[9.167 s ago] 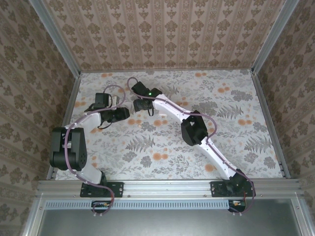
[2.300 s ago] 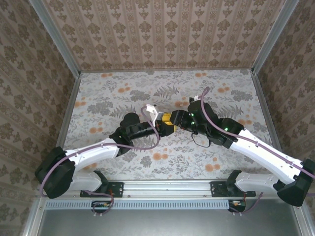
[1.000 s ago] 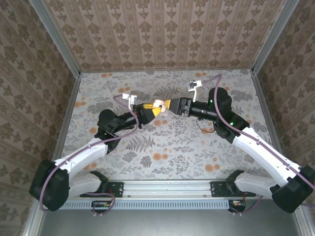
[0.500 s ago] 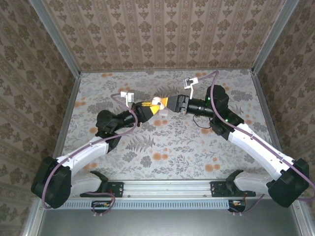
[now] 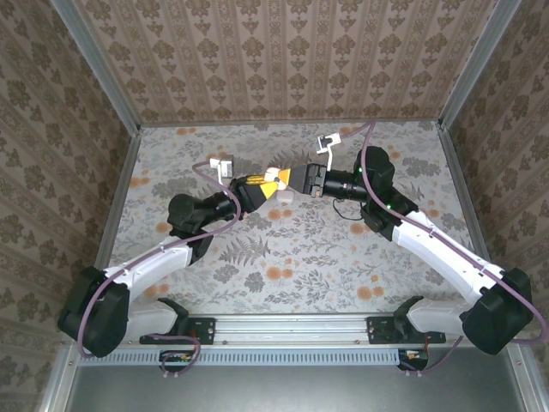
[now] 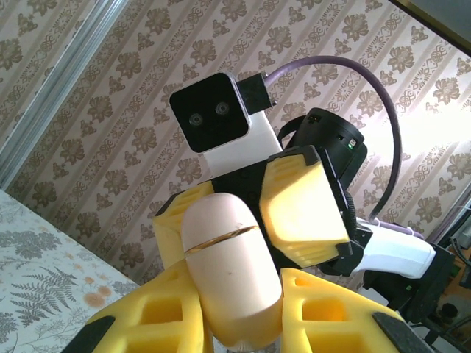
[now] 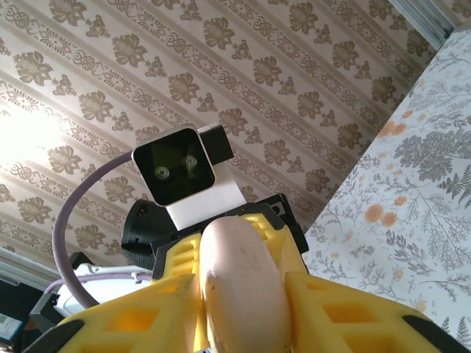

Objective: Insert wireless bluetooth earbuds into charging case

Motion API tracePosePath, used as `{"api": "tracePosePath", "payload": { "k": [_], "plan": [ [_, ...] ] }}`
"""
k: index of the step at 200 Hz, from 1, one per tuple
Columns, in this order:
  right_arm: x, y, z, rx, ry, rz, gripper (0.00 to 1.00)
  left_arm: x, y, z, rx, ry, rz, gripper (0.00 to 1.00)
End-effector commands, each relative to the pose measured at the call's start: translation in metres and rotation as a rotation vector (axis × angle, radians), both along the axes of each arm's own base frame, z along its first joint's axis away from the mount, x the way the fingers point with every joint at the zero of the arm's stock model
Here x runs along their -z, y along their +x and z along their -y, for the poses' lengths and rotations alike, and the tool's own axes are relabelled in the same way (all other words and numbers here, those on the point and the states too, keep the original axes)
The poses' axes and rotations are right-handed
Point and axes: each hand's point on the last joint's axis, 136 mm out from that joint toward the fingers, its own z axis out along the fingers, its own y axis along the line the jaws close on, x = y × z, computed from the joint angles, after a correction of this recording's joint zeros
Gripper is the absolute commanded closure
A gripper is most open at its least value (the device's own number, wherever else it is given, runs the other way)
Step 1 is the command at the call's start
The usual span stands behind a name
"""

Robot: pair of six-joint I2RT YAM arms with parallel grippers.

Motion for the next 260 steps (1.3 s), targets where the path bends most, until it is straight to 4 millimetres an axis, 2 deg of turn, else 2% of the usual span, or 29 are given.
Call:
{"api": "tracePosePath", "payload": {
  "k": [1,31,60,74,113,131,151,181,224,260],
  "plan": [
    [-0.010,-0.007,-0.004,-0.055,0.034,0.041,0.65,-0.015,-0.002,-0.001,0.021,-0.025,0.036,0.97],
    [-0.007,-0.007,-0.005,-0.061,0.032,0.035,0.64,-0.015,-0.001,0.001,0.032,-0.026,0.033,0.97],
    [-0.007,-0.008,-0.005,-0.067,0.030,0.050,0.73,-0.014,-0.001,0.001,0.036,-0.020,0.036,0.94],
    [-0.007,-0.009,-0.004,-0.070,0.023,0.067,0.78,-0.012,-0.001,0.000,0.034,-0.010,0.038,0.86],
    [-0.003,-0.014,0.008,-0.035,-0.066,0.148,0.86,0.000,0.004,-0.014,-0.029,0.070,0.020,0.49],
    [-0.002,-0.017,0.014,-0.016,-0.119,0.197,0.88,0.010,0.007,-0.023,-0.074,0.157,-0.001,0.41],
    [0.001,-0.021,0.017,-0.016,-0.156,0.234,0.88,0.013,-0.008,-0.026,-0.057,0.233,0.058,0.39],
    [0.003,-0.025,0.017,-0.037,-0.169,0.258,0.88,0.005,-0.030,-0.025,0.029,0.253,0.146,0.39],
    [-0.001,-0.028,0.014,-0.052,-0.131,0.271,0.89,-0.001,-0.037,-0.011,0.086,0.216,0.155,0.40],
    [-0.003,-0.029,0.013,-0.061,-0.116,0.266,0.89,-0.005,-0.033,0.000,0.106,0.183,0.148,0.42]
  ]
}}
